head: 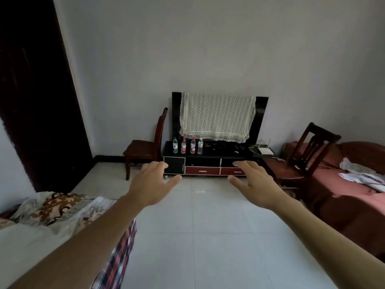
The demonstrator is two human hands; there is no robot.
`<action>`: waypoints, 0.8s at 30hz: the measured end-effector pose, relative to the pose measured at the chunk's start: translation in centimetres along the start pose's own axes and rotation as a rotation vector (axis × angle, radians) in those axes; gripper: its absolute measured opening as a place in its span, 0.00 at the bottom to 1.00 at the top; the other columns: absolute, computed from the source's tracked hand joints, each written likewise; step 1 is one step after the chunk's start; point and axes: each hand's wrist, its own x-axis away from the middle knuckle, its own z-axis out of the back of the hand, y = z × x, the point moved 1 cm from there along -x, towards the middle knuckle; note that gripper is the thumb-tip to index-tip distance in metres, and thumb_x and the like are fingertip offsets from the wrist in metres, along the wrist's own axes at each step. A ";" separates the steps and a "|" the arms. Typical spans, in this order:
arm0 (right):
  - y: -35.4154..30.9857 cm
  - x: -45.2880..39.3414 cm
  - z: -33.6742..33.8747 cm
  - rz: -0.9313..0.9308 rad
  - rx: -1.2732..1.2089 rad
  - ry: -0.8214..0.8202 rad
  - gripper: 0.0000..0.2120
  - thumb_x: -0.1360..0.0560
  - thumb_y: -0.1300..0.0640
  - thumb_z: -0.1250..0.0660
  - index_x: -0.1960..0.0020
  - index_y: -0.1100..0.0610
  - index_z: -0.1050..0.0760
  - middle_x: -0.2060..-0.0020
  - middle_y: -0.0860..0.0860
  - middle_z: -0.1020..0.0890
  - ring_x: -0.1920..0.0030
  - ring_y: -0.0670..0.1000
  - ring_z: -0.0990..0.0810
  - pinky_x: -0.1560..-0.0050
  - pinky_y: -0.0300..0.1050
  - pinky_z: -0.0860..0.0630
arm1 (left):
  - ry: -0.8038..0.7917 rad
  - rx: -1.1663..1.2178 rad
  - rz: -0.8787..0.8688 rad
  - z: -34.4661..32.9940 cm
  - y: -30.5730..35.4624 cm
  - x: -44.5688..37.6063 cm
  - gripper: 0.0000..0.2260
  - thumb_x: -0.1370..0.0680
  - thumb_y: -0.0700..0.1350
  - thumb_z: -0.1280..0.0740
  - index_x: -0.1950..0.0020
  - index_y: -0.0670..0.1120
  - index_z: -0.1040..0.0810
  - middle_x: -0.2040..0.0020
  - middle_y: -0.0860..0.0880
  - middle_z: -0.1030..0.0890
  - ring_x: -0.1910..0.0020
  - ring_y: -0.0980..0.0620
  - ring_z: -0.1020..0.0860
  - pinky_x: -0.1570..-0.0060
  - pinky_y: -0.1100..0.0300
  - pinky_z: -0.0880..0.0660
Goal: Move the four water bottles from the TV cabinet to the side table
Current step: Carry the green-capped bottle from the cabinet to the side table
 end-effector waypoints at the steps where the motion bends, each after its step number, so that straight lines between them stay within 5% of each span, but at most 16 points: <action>1: 0.7 -1.5 -0.6 -0.003 -0.009 -0.001 0.30 0.22 0.36 0.42 0.23 0.47 0.39 0.24 0.50 0.36 0.25 0.57 0.37 0.29 0.61 0.35 | -0.006 0.003 -0.002 -0.6 -0.2 -1.3 0.32 0.24 0.68 0.44 0.28 0.49 0.32 0.29 0.50 0.28 0.31 0.48 0.31 0.36 0.49 0.30; 12: 7.2 -20.4 -5.7 -0.049 -0.103 -0.066 0.39 0.31 0.27 0.50 0.26 0.46 0.36 0.29 0.48 0.30 0.29 0.57 0.33 0.31 0.62 0.33 | -0.068 -0.068 0.073 -6.7 -1.7 -18.1 0.31 0.24 0.68 0.43 0.28 0.50 0.31 0.30 0.49 0.27 0.31 0.49 0.31 0.36 0.51 0.32; 16: 8.6 -26.0 -6.7 -0.054 -0.086 -0.090 0.29 0.23 0.35 0.42 0.26 0.46 0.36 0.29 0.48 0.31 0.29 0.57 0.33 0.30 0.61 0.34 | -0.061 -0.041 0.081 -8.5 -2.9 -23.9 0.31 0.24 0.68 0.43 0.28 0.50 0.31 0.29 0.50 0.27 0.30 0.49 0.31 0.34 0.51 0.32; 24: 9.3 -39.0 -11.5 -0.085 -0.041 -0.115 0.30 0.22 0.35 0.42 0.24 0.46 0.38 0.26 0.48 0.34 0.26 0.56 0.36 0.29 0.61 0.34 | -0.075 0.037 0.079 -14.2 -8.3 -36.4 0.32 0.25 0.69 0.41 0.28 0.50 0.31 0.30 0.51 0.27 0.31 0.50 0.31 0.35 0.53 0.31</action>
